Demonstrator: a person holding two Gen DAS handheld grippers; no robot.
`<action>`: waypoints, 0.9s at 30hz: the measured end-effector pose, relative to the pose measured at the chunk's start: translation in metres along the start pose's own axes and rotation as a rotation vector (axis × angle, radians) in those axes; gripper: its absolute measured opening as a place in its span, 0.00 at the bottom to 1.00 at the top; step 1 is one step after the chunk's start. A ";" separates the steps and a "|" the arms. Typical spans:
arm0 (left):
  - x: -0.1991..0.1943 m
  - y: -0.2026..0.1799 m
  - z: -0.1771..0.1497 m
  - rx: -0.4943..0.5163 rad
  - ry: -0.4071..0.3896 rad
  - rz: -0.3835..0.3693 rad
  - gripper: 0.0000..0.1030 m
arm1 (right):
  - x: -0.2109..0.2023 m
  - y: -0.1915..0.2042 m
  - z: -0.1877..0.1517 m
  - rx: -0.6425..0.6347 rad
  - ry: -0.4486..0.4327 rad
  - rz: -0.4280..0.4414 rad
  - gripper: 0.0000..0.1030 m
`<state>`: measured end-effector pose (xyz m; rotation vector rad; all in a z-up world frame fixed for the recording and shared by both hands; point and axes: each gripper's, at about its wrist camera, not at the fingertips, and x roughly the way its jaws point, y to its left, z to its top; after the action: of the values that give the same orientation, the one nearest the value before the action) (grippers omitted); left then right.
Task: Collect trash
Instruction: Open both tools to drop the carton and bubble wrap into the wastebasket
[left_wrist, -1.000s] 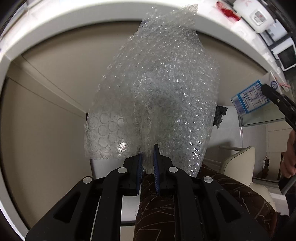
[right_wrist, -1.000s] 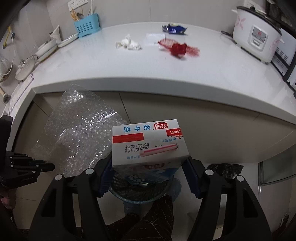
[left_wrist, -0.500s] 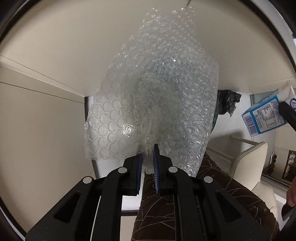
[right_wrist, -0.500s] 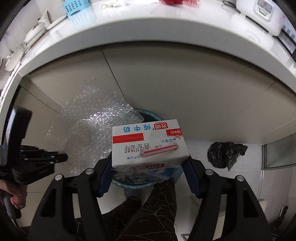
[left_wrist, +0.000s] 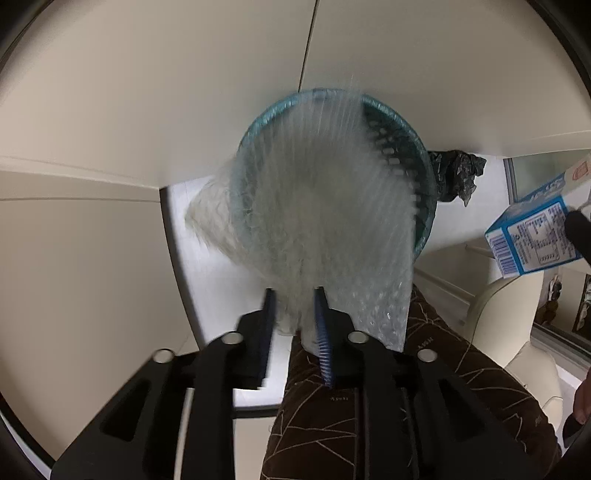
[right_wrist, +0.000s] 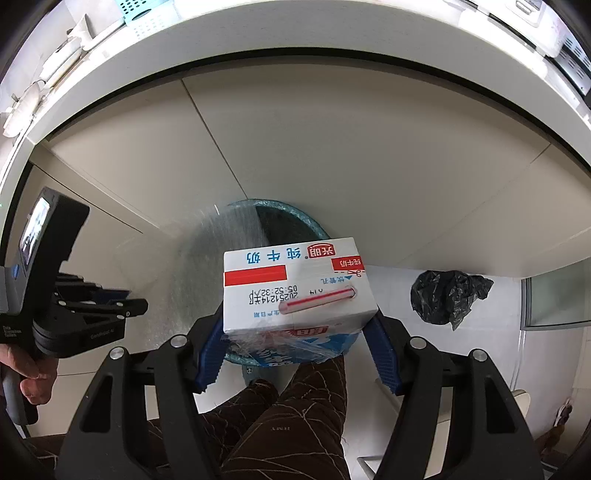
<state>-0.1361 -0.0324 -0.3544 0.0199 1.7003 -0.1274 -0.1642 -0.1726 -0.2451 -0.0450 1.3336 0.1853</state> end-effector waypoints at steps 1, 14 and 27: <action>-0.002 0.000 0.001 -0.001 -0.009 -0.003 0.29 | 0.000 0.000 0.000 0.003 0.001 -0.002 0.62; -0.053 0.018 -0.010 -0.057 -0.199 -0.048 0.92 | 0.008 0.018 0.008 -0.011 -0.003 0.016 0.62; -0.084 0.053 -0.017 -0.129 -0.294 -0.016 0.94 | 0.016 0.060 0.028 -0.080 -0.014 0.038 0.70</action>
<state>-0.1374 0.0275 -0.2726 -0.1045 1.4117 -0.0300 -0.1437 -0.1079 -0.2492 -0.0862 1.3132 0.2709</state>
